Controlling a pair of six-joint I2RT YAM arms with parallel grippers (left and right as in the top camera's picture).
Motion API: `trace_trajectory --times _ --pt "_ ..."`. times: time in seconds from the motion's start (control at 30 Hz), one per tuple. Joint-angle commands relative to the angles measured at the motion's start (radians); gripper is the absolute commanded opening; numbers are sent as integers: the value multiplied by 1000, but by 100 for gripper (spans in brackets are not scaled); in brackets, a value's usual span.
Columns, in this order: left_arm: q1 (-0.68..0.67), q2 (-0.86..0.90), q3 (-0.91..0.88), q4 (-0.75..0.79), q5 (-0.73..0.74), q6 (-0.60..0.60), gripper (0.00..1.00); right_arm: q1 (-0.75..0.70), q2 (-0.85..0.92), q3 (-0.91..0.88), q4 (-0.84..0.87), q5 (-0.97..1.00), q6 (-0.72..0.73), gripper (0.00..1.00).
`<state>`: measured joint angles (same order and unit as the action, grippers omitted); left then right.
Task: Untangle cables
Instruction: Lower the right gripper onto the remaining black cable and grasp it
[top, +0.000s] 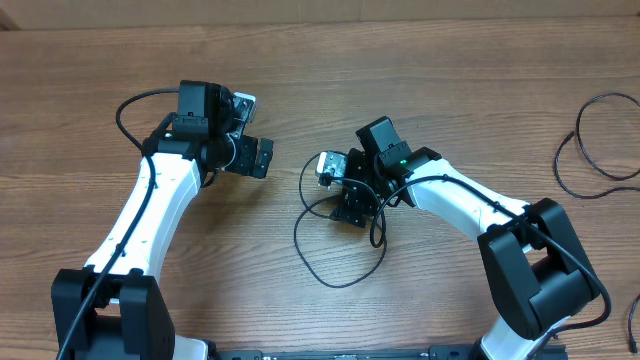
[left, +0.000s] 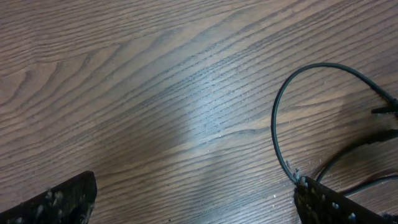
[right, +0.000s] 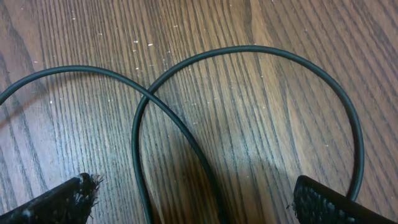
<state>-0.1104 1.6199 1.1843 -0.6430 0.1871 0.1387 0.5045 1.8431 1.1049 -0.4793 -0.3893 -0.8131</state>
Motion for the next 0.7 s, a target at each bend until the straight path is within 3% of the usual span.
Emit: trace_trajectory --times 0.0,0.67 --pt "-1 -5 10 0 13 22 100 0 21 -6 6 -17 -8 100" --pt "-1 -5 10 0 13 22 100 0 99 -6 -16 -50 -7 100"
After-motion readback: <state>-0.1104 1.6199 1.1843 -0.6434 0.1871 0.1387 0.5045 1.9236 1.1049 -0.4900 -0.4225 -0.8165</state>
